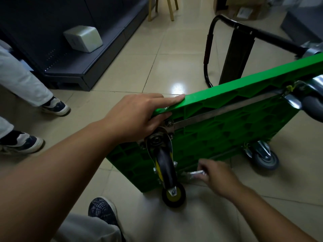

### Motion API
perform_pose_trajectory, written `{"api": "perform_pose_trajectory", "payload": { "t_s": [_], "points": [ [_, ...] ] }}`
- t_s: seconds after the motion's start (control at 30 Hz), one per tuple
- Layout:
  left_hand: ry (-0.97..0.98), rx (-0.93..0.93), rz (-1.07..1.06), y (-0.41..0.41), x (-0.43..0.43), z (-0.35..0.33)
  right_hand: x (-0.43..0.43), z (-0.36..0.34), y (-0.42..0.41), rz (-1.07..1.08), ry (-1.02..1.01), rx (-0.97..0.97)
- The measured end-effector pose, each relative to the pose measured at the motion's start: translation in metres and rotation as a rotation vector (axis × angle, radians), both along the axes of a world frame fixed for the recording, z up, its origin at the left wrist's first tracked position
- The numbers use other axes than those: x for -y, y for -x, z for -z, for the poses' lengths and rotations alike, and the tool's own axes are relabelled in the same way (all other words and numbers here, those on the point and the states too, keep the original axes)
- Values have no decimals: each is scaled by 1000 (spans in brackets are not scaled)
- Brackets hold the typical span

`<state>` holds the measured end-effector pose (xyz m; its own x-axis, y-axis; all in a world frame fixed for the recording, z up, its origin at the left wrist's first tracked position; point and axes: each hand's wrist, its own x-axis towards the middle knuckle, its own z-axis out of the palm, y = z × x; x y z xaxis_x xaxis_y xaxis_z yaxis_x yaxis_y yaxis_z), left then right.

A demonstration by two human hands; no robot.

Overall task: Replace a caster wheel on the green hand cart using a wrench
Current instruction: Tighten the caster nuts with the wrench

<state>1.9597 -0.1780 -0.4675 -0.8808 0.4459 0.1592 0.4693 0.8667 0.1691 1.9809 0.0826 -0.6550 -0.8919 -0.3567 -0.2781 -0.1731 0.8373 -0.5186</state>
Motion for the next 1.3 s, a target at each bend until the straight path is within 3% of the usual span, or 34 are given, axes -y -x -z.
{"api": "perform_pose_trajectory", "payload": {
  "t_s": [0.17,0.23,0.4,0.7,0.77,0.8,0.93,1.03,1.2,1.27,1.3],
  "points": [
    [0,-5,0,-1,-1,0,-4,-90,41,-165,94,-748],
    [0,-8,-7,-1,-1,0,6,-118,48,-274,76,-941],
    [6,-15,-9,-1,-1,1,24,-125,54,-452,-44,-928],
    [10,-13,-14,-1,0,3,33,-83,41,-162,118,-957],
    [4,-18,-14,-1,0,4,33,-69,39,-58,193,-893],
    [4,-22,-14,0,0,4,35,-61,37,24,274,-767],
    [17,-22,-19,0,0,3,75,-25,2,486,984,-17],
    [14,-16,-14,0,0,4,105,-6,-19,680,1285,211],
    [8,-25,-6,-1,0,2,84,-3,-8,550,1221,366],
    [6,-16,-7,-1,-1,1,64,-2,-6,458,1064,342],
    [6,-11,-11,-1,-1,1,50,0,-3,368,861,272]
  ]
}}
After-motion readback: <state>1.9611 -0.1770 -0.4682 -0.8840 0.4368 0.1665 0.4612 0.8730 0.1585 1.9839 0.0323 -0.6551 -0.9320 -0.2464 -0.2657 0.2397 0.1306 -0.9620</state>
